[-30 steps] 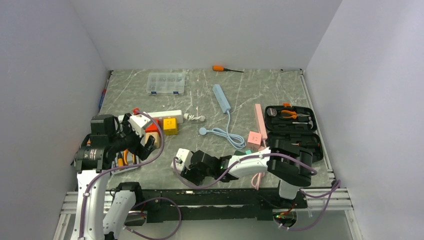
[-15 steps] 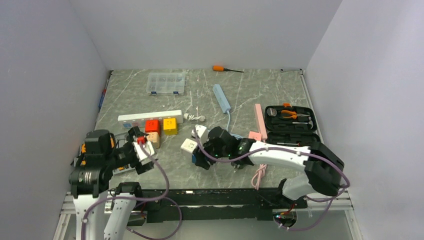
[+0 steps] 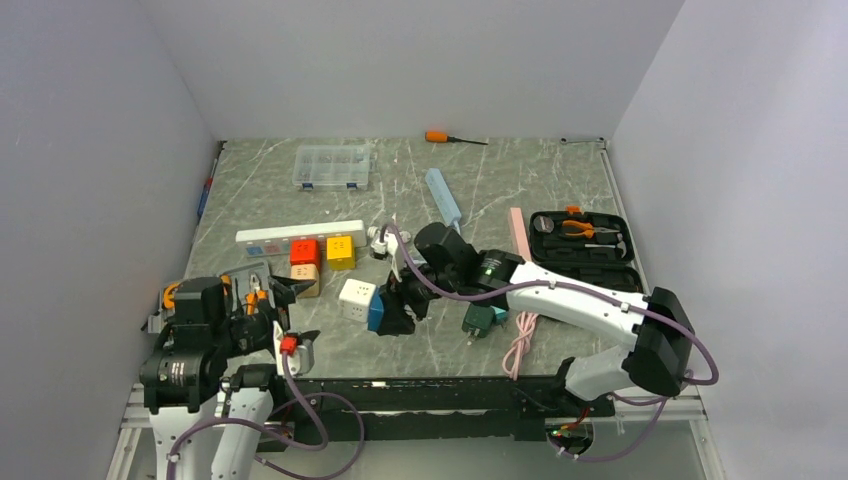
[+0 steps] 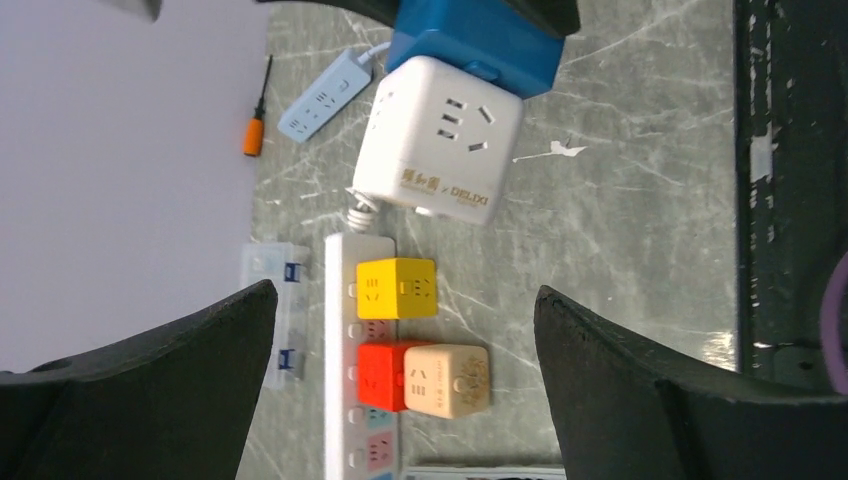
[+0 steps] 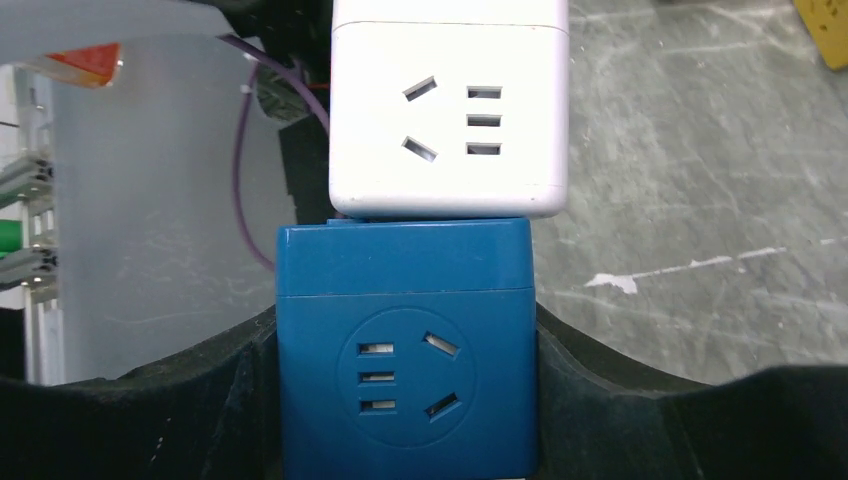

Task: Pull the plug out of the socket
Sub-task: Remove the plug from the socket.

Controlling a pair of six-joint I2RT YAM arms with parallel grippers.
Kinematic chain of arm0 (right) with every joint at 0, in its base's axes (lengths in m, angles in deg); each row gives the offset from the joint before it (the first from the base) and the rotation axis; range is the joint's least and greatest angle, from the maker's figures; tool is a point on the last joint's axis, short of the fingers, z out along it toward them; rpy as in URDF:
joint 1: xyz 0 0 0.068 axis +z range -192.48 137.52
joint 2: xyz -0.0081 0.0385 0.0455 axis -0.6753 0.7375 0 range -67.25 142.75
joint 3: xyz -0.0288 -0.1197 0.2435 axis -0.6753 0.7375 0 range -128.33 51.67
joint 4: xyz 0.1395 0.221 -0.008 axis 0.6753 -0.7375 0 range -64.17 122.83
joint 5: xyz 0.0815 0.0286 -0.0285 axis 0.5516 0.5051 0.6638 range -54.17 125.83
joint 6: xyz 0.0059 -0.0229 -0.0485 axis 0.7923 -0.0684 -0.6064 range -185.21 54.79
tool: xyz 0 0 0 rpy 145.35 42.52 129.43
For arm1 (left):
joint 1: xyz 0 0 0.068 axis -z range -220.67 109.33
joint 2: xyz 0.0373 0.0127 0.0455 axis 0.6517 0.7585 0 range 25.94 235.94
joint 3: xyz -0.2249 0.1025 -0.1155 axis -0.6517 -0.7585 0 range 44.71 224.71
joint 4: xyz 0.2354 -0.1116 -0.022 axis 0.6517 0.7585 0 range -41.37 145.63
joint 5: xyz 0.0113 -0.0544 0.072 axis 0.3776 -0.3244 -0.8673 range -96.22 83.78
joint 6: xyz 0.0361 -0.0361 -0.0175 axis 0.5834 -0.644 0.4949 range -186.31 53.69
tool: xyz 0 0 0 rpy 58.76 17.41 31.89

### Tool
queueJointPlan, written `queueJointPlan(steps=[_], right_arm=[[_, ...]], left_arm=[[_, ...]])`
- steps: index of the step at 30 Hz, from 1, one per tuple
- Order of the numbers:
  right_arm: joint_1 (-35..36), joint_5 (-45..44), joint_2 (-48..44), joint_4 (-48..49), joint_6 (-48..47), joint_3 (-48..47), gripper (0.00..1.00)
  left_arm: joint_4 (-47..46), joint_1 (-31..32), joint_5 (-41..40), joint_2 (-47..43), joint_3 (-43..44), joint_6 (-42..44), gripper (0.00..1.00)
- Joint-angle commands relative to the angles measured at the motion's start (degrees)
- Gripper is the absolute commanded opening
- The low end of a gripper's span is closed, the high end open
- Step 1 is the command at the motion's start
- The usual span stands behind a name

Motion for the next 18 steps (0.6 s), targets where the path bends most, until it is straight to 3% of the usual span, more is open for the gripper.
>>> queueJointPlan(steps=[1, 9, 18], right_arm=[[-0.3, 6.4, 1.7, -0.7, 1.0, -8.2, 0.00], [-0.3, 8.0, 7.0, -2.4, 1.7, -15.1, 0.00], [0.1, 8.9, 11.5, -3.6, 2.9, -20.7, 0.00]], left_arm=[[0.5, -0.4, 4.9, -2.2, -1.4, 13.1, 0.99], [-1.6, -0.4, 4.7, -3.5, -4.2, 21.8, 1.00], [-7.0, -0.4, 6.2, -3.3, -6.2, 19.8, 0.99]])
